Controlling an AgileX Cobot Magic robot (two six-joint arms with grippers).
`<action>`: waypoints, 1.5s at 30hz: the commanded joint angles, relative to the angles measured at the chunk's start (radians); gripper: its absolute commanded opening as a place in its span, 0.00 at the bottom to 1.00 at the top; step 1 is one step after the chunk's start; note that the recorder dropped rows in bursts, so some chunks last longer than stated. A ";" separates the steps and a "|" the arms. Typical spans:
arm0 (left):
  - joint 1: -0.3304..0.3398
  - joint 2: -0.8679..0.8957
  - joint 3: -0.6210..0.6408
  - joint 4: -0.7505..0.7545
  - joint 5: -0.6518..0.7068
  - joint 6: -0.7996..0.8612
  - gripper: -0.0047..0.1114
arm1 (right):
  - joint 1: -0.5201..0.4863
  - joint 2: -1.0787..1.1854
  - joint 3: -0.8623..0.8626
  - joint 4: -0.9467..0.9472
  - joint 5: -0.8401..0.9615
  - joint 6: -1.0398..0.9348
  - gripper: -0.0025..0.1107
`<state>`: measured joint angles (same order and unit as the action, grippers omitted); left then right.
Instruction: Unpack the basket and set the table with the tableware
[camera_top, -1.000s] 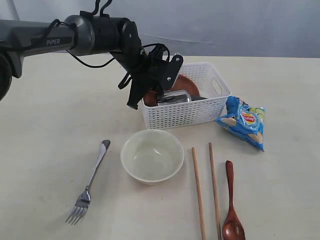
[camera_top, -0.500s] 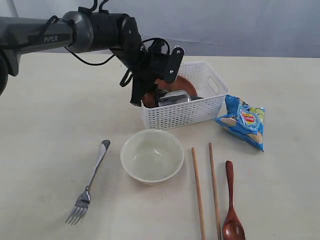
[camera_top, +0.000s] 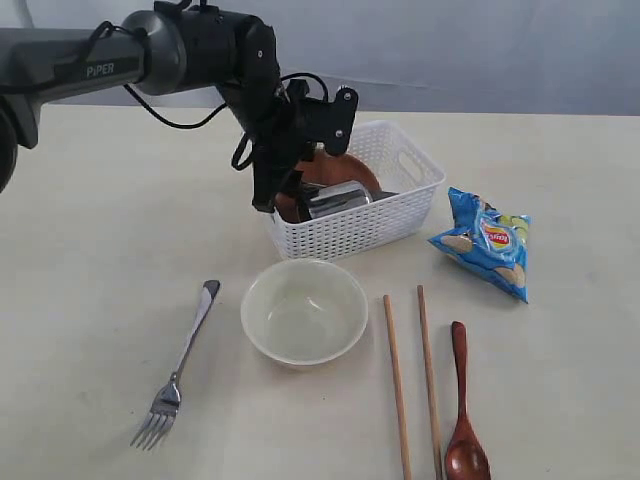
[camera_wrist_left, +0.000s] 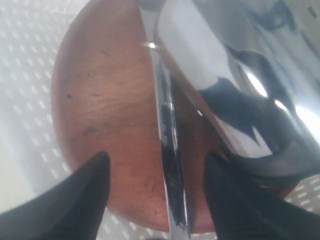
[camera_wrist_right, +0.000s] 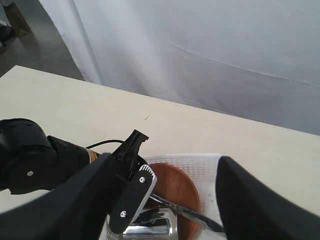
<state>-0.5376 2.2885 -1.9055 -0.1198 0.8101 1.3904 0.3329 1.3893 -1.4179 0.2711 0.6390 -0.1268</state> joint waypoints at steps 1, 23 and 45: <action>-0.004 0.007 -0.021 -0.002 0.034 -0.023 0.51 | -0.004 0.003 0.002 -0.004 -0.005 0.002 0.53; -0.004 0.082 -0.086 -0.023 0.107 -0.053 0.50 | -0.004 0.003 0.002 -0.004 -0.005 0.002 0.53; -0.010 0.079 -0.130 0.016 0.087 -0.053 0.04 | -0.004 0.003 0.002 -0.004 -0.005 0.002 0.53</action>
<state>-0.5376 2.3671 -2.0305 -0.1162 0.9372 1.3442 0.3329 1.3893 -1.4179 0.2711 0.6390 -0.1268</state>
